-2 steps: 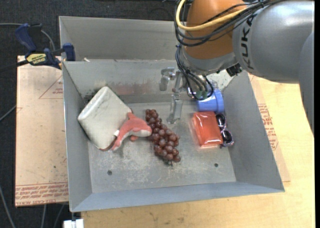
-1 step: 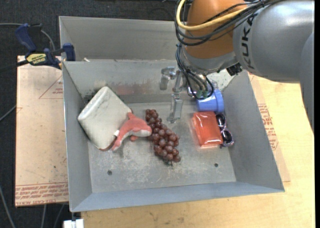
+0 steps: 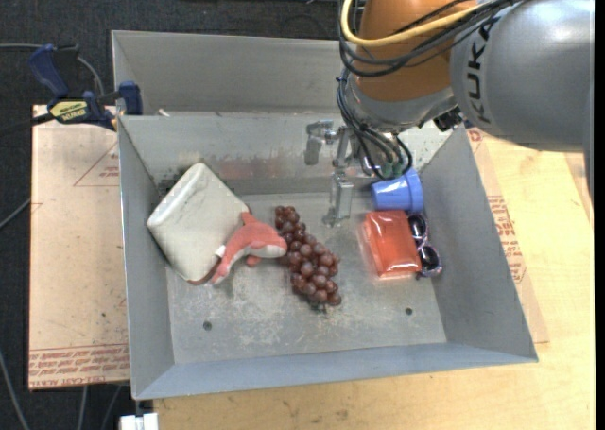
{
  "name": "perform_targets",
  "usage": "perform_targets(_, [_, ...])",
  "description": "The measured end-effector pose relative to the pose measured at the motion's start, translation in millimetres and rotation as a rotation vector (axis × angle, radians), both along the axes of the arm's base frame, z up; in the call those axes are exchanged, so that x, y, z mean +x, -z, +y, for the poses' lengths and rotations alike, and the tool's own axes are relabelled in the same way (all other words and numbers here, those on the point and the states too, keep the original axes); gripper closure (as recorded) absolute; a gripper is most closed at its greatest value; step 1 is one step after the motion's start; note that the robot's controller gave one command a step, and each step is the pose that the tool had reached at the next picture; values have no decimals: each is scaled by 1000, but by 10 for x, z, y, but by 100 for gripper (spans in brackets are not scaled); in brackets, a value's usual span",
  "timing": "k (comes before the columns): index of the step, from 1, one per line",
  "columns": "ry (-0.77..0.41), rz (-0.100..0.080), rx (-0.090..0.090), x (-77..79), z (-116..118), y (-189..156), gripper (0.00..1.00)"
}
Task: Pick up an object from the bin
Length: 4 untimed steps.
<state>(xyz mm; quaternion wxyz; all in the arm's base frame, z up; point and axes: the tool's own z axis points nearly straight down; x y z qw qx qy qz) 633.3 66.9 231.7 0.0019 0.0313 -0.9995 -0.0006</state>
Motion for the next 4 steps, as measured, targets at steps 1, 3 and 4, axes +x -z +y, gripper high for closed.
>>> perform_targets(1, [-126, -15, 1, -102, -17, -172, 0])
perform_targets(3, [-37, -7, 2, -369, 450, 622, 0])
perform_targets(4, [41, -12, 3, -376, 587, 907, 0])
